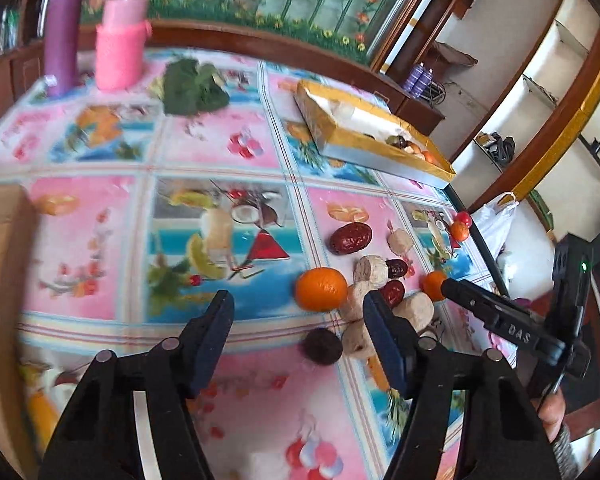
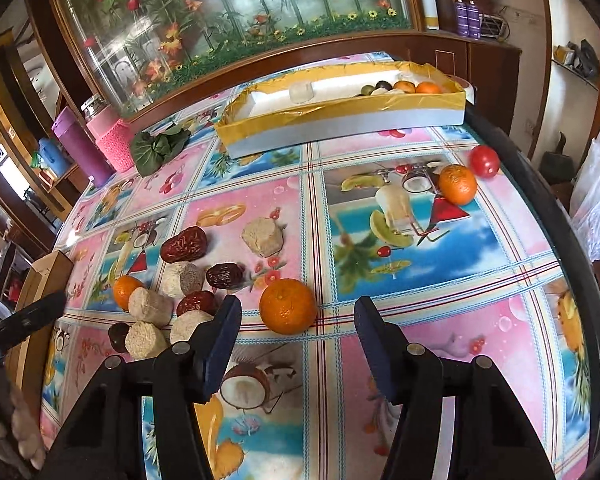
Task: Organize fruits
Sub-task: 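Grasp an orange with the left tool while the right tool grasps another orange, then carry both oranges into the cardboard box and open both tools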
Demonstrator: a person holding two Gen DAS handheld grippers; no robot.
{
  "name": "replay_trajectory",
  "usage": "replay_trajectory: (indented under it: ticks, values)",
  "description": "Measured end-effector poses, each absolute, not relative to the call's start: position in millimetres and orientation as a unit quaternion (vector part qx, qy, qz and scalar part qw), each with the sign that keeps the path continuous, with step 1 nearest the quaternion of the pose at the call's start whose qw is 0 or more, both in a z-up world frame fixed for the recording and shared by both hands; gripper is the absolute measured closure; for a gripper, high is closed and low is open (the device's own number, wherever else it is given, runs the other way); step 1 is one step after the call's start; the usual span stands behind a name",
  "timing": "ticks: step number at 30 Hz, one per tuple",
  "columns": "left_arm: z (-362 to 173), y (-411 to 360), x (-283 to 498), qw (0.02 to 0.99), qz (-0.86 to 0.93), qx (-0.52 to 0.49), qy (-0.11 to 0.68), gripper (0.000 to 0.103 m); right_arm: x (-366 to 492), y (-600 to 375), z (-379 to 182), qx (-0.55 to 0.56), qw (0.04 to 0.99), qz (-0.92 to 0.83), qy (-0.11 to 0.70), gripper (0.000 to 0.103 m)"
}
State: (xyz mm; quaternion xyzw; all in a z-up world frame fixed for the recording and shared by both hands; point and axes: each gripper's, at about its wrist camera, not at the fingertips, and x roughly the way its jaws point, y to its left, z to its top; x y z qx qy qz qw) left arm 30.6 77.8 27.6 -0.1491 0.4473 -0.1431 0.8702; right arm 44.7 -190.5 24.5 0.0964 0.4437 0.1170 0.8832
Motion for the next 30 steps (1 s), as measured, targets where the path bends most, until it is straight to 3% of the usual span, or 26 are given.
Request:
replay_trajectory:
  ticks: [6, 8, 10, 11, 13, 21, 30]
  values:
    - [4.8, 59.3, 51.7, 0.852, -0.158, -0.152, 0.475, 0.043, 52.4, -185.7, 14.5, 0.087, 0.876, 0.125, 0.457, 0.041]
    - [6.8, 55.1, 50.5, 0.851, -0.18, -0.154, 0.47, 0.062, 53.1, -181.6, 13.6, 0.074, 0.88, 0.122, 0.454, 0.041]
    - [8.9, 55.4, 50.0, 0.85, -0.177, -0.155, 0.471, 0.07, 53.2, -177.3, 13.3, 0.062, 0.881, 0.122, 0.452, 0.049]
    - [9.8, 55.2, 49.3, 0.853, -0.172, -0.15, 0.469, 0.072, 52.6, -174.9, 13.3, 0.056, 0.882, 0.122, 0.452, 0.061]
    - [9.5, 55.4, 49.3, 0.853, -0.17, -0.149, 0.47, 0.073, 51.0, -172.5, 13.2, 0.05, 0.883, 0.122, 0.45, 0.069]
    - [31.9, 73.9, 13.8, 0.868, -0.154, -0.163, 0.442, 0.074, 27.8, -169.8, 32.6, 0.047, 0.895, 0.124, 0.427, 0.069]
    - [83.4, 180.8, -94.8, 0.926, -0.024, -0.138, 0.35, 0.073, -19.0, -112.9, 76.5, 0.024, 0.894, 0.202, 0.4, 0.068]
